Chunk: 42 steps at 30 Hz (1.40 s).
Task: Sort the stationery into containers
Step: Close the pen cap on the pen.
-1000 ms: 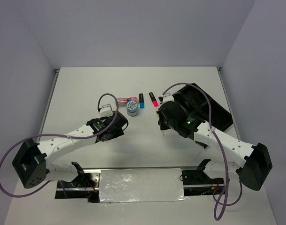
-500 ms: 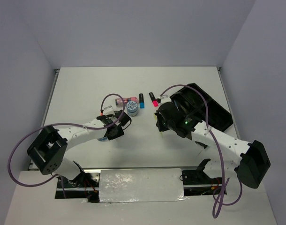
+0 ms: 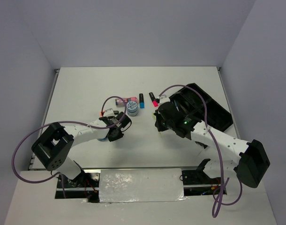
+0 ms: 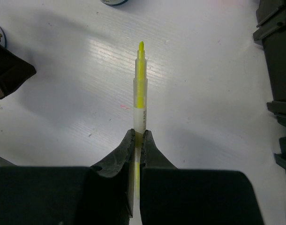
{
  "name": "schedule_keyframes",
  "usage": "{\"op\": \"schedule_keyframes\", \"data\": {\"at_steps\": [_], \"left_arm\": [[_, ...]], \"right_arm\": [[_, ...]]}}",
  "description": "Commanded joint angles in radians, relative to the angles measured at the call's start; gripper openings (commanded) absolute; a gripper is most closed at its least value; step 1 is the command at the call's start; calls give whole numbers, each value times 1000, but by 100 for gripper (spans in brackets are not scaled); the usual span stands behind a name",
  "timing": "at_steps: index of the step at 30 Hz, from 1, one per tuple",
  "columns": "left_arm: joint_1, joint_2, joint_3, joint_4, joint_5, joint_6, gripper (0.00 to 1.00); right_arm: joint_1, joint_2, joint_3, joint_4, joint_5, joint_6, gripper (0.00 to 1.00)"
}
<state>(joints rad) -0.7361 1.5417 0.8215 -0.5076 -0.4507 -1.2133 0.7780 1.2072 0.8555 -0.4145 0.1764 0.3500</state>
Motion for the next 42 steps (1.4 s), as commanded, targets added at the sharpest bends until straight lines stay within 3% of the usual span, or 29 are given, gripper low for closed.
{"op": "schedule_keyframes", "data": {"at_steps": [1, 9, 13, 16, 21, 24, 28, 33, 42], "left_arm": [[3, 8, -31, 29, 17, -23, 35], [4, 2, -81, 103, 78, 3, 0], [4, -168, -88, 214, 135, 125, 0], [3, -344, -76, 332, 164, 202, 0], [1, -644, -177, 740, 285, 333, 0], [1, -713, -215, 839, 342, 334, 0], [1, -775, -255, 996, 463, 328, 0], [1, -812, -274, 1021, 489, 320, 0], [1, -815, -248, 994, 534, 333, 0]], "right_arm": [[-3, 6, -15, 49, -15, -8, 0], [-3, -50, -87, 134, -136, 9, 0], [7, -182, -229, 393, -358, 85, 0], [93, -256, -338, 581, -374, 179, 0], [294, -323, -389, 664, -70, 327, 0], [385, -370, -426, 742, 71, 414, 0], [452, -390, -388, 795, 150, 383, 0], [469, -336, -288, 760, 136, 322, 0], [480, -319, -285, 767, 161, 311, 0]]}}
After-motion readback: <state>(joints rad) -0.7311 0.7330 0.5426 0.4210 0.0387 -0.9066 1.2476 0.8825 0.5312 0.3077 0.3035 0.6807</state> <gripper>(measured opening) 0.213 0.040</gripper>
